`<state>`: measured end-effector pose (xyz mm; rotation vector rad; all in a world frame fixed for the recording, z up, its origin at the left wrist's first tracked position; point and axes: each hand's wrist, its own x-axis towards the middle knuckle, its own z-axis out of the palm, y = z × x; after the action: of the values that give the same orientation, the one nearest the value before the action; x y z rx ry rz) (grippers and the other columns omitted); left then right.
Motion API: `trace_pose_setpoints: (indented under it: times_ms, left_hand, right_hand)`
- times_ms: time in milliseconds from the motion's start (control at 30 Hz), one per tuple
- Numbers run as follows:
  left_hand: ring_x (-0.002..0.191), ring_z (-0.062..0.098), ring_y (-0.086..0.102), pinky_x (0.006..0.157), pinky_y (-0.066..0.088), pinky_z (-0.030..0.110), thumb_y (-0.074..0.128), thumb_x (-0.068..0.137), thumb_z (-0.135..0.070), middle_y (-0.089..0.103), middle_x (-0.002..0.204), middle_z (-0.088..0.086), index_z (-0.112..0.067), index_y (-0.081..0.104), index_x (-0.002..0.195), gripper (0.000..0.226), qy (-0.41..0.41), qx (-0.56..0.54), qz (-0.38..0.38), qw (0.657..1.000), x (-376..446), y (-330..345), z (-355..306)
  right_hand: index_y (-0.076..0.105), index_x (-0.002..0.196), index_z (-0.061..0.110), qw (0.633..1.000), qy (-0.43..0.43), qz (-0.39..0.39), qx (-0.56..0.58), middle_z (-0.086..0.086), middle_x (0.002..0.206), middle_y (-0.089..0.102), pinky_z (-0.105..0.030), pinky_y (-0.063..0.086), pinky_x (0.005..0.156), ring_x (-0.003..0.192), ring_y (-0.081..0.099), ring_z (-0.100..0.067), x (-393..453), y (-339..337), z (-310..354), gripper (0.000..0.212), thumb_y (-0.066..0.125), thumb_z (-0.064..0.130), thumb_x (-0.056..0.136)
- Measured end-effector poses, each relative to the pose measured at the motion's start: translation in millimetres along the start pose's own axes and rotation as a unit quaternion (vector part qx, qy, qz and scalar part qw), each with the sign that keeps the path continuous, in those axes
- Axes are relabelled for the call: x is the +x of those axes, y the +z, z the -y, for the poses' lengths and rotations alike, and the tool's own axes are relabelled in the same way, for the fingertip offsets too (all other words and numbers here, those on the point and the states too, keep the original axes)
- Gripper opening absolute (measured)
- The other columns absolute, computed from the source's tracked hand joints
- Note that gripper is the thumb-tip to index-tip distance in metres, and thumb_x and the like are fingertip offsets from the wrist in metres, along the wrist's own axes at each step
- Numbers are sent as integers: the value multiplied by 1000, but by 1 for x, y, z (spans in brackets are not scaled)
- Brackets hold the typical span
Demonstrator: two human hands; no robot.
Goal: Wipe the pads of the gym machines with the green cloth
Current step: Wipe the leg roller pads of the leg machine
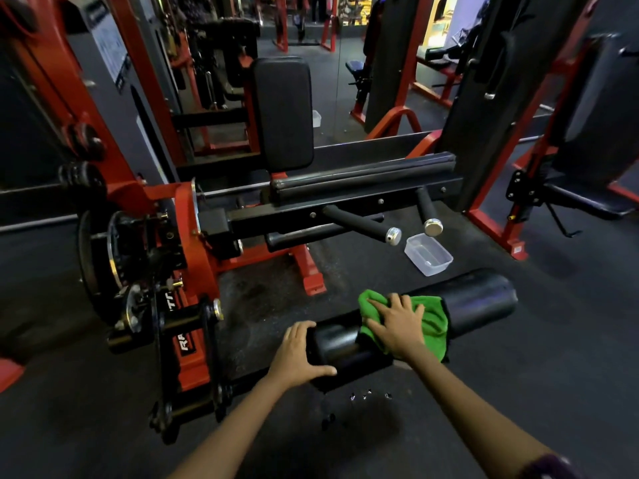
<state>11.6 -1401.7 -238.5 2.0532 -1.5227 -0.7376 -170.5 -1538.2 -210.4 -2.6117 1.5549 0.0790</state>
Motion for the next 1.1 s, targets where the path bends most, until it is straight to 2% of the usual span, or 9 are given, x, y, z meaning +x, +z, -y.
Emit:
trace_pose_setpoints:
  times_ms: [133, 233, 367, 467, 633, 733, 867, 967, 1100]
  left_hand:
    - [141, 22, 22, 115, 21, 33, 80, 46, -63, 23, 149, 7, -8, 18, 146, 130, -61, 8, 75, 995, 11, -10, 4]
    - [145, 21, 12, 118, 8, 44, 82, 62, -46, 11, 157, 6, -10, 4, 150, 123, -98, 67, 128, 985, 17, -5, 12]
    - [145, 27, 10, 119, 9, 43, 85, 57, -51, 7, 159, 7, -19, -6, 151, 134, -123, 43, 235, 963, 21, -14, 16]
    - [144, 23, 15, 118, 17, 40, 84, 61, -48, 9, 158, 6, -17, 4, 151, 124, -117, 28, 245, 962, 30, -27, 8]
    - [146, 26, 6, 114, -7, 56, 75, 59, -66, 10, 159, 10, -14, 2, 151, 129, -140, 145, 222, 954, 49, -33, -12]
    - [143, 23, 21, 113, 3, 57, 80, 60, -56, 27, 154, 5, -23, 17, 149, 114, -121, 159, 223, 954, 54, -30, -14]
    - [124, 17, 45, 104, 35, 25, 89, 59, -36, 46, 139, -2, -22, 38, 136, 93, -134, -2, 240, 961, 47, -25, -8]
    - [137, 26, 31, 116, 19, 46, 85, 55, -53, 34, 149, 5, -18, 26, 142, 110, -148, 42, 253, 955, 49, -24, -7]
    - [145, 29, 13, 115, -7, 55, 79, 62, -56, 18, 156, 11, -12, 12, 149, 119, -125, 140, 235, 954, 39, -24, -23]
  right_hand:
    - [50, 133, 35, 998, -60, 22, -14, -9, 129, 45, -52, 24, 102, 124, 36, -31, -6, 4, 69, 63, 30, 67, 82]
    - [52, 129, 41, 982, -191, 5, -5, -6, 115, 56, -57, 40, 89, 106, 50, -28, -27, 18, 73, 66, 32, 64, 71]
    - [19, 146, 46, 942, -328, -37, -66, -3, 121, 47, -43, 31, 87, 104, 42, -22, -30, 25, 4, 81, 40, 62, 69]
    - [32, 141, 43, 975, -214, -22, -54, -5, 117, 52, -43, 31, 86, 103, 53, -28, -13, 17, -24, 73, 40, 60, 70]
    - [48, 134, 29, 999, 26, 21, -25, -10, 134, 41, -52, 21, 106, 127, 32, -32, 2, -4, 57, 51, 41, 53, 90]
    - [54, 129, 32, 995, -97, -5, -13, -11, 123, 52, -60, 31, 99, 116, 48, -33, -14, 9, 76, 51, 43, 51, 83]
    - [38, 136, 44, 952, -297, -31, -71, 0, 114, 56, -44, 47, 81, 99, 52, -21, -27, 16, 5, 71, 39, 61, 68]
    - [29, 141, 43, 977, -205, 0, -53, -4, 117, 52, -41, 34, 84, 100, 53, -28, -16, 9, -50, 74, 35, 61, 69]
    - [41, 140, 36, 995, 91, 19, 24, -8, 133, 41, -49, 27, 102, 124, 33, -30, 10, -11, -45, 62, 29, 62, 85]
